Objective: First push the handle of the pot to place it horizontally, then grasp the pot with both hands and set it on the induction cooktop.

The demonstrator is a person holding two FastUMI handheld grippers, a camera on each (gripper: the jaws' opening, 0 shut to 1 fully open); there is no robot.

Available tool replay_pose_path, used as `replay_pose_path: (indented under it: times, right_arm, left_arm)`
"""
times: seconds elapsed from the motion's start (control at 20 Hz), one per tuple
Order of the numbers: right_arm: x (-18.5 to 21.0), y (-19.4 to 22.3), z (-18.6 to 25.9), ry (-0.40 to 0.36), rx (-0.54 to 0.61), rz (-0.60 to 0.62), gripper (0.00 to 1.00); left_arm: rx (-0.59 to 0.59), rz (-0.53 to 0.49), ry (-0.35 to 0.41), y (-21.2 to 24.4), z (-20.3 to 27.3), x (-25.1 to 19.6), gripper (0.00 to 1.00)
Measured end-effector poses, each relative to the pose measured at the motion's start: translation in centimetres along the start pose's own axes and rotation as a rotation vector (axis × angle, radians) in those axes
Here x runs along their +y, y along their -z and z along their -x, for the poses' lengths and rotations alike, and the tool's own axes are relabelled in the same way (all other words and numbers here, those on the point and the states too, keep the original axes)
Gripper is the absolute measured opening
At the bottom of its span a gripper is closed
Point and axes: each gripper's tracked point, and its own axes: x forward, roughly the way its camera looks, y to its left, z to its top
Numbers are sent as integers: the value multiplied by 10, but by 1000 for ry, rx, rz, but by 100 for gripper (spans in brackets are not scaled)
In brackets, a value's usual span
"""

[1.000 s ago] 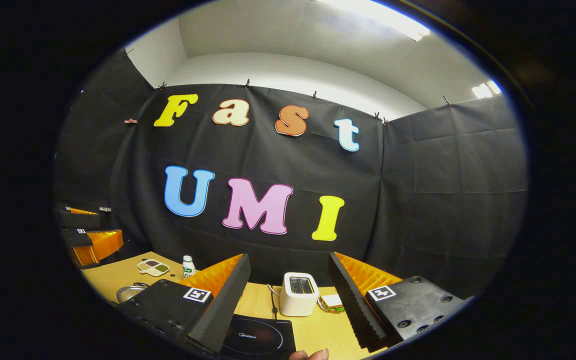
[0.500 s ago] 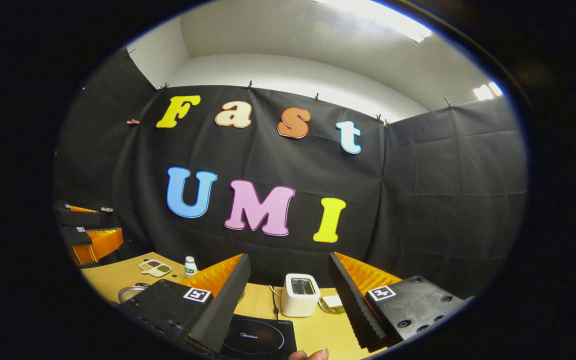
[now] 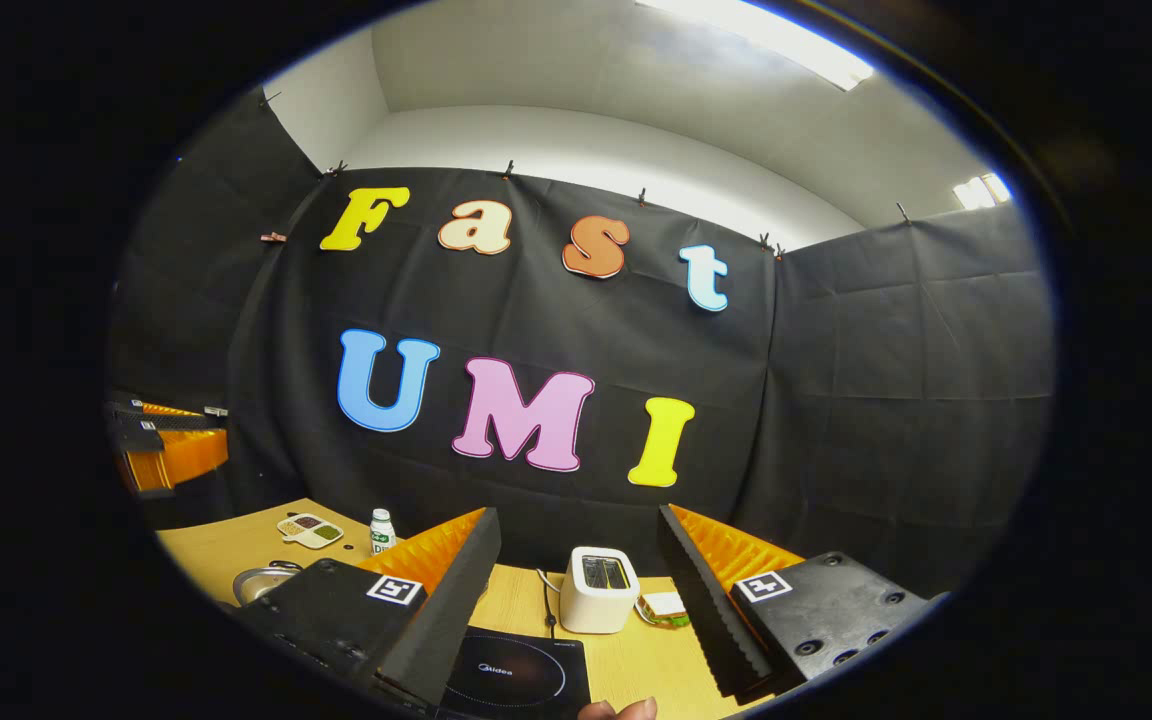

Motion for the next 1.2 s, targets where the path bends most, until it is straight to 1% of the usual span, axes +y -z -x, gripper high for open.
replay_pose_path:
  times: [0.1, 0.15, 0.2, 0.35, 0.5, 0.6, 0.7, 0.8, 0.95, 1.1, 1.2]
  right_arm:
    - [0, -1, -1, 1, -1, -4, 98]
    - [0, -3, -1, 0, -4, -5, 98]
    - [0, -4, -1, 1, -6, -4, 98]
    - [2, -4, -1, -3, -6, -4, 98]
    - [5, -2, 0, -10, -2, -2, 98]
    - [4, -1, 1, -8, -1, 1, 98]
    - [4, 3, 2, -6, 5, -1, 98]
    - [2, 8, 3, 1, 16, 0, 98]
    - [0, 13, 5, 10, 30, 2, 98]
    - [-5, 15, 8, 18, 31, 18, 98]
    - [-8, 15, 9, 25, 31, 28, 98]
  left_arm:
    - [8, 2, 19, 0, 1, -2, 11]
    - [11, 0, 48, 1, 1, -5, 6]
    - [18, -2, 82, 1, 4, -12, 5]
    - [60, -23, 100, 8, 6, -10, 5]
    - [127, -18, 129, 23, 8, -16, 5]
    - [191, -21, 174, 38, 10, -22, 5]
    - [271, -35, 206, 57, 11, -19, 5]
    - [356, -49, 223, 78, 12, -11, 5]
    - [488, -48, 260, 108, 20, -5, 5]
    - [652, -75, 308, 147, 33, -2, 5]
    - [787, -98, 348, 178, 48, -2, 5]
